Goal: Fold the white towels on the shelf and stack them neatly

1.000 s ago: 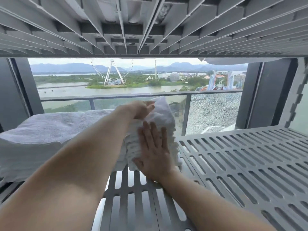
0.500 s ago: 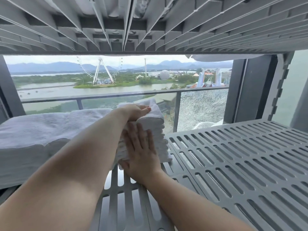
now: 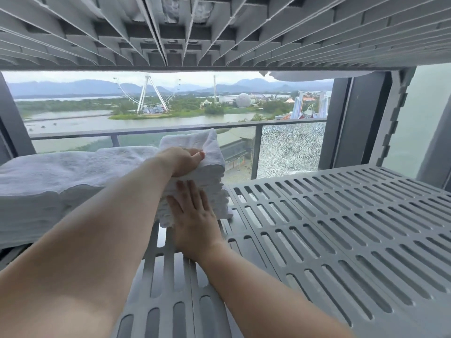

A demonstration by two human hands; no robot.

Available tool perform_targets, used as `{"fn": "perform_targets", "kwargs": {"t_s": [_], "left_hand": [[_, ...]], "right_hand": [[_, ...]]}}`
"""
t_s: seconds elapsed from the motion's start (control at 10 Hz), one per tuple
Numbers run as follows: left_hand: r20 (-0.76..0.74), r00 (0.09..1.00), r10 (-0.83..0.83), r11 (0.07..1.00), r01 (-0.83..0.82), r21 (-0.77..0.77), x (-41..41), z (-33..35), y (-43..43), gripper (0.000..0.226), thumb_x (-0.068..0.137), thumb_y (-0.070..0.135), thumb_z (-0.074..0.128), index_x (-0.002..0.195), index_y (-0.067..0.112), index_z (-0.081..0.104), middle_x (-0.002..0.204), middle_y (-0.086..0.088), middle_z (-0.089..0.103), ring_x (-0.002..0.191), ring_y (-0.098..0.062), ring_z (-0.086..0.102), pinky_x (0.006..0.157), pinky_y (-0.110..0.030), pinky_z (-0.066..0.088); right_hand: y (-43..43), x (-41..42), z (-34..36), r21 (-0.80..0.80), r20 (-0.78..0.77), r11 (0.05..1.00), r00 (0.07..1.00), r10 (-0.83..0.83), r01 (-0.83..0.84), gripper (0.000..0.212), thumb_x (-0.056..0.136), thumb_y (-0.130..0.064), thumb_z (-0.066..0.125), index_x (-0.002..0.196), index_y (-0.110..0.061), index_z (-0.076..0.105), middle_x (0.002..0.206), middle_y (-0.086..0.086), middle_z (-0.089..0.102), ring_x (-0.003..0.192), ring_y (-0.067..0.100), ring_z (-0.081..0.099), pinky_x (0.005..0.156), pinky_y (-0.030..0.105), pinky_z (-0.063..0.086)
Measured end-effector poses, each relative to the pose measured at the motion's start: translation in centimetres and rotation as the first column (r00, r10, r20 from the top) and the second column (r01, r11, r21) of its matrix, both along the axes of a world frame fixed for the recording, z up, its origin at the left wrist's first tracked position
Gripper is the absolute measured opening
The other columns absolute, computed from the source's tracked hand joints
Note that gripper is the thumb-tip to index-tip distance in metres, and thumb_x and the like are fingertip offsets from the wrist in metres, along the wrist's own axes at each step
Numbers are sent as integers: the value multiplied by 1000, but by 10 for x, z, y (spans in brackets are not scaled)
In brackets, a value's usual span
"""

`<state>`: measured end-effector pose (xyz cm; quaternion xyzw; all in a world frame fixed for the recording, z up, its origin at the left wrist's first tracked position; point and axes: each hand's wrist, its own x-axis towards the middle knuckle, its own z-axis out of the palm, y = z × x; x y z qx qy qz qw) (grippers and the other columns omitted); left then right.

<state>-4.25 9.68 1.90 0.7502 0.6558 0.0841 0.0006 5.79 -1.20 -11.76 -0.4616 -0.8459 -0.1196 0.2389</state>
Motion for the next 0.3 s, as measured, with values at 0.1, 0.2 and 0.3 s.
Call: {"fn": "perform_targets", "kwargs": {"t_s": [0.1, 0.2, 0.3], "left_hand": [[24, 1000, 7, 998, -8, 64, 1, -11, -36, 58, 97, 67, 21, 149, 45, 35, 159, 3, 35, 147, -25, 29, 120, -44, 21], [9, 1000, 13, 985, -14, 174, 3, -24, -82, 56, 99, 63, 22, 150, 43, 33, 159, 6, 34, 147, -25, 28, 120, -45, 21], [-1, 1000, 2, 978, -2, 207, 8, -36, -123, 52, 100, 60, 26, 143, 37, 45, 152, 5, 44, 141, -23, 37, 114, -46, 31]], "right_hand": [[-10, 9, 1, 41, -98, 998, 995, -32, 36, 36, 83, -16, 46, 116, -10, 59, 135, 16, 48, 128, 40, 40, 104, 51, 37], [-14, 20, 0, 6, -175, 997, 982, -75, 77, 26, 77, -18, 53, 100, -11, 62, 109, 11, 54, 103, 33, 48, 89, 43, 43], [-22, 35, -5, -86, -125, 986, 980, -152, 142, 25, 83, -24, 51, 99, -10, 65, 108, 11, 56, 108, 33, 48, 90, 42, 40]]}}
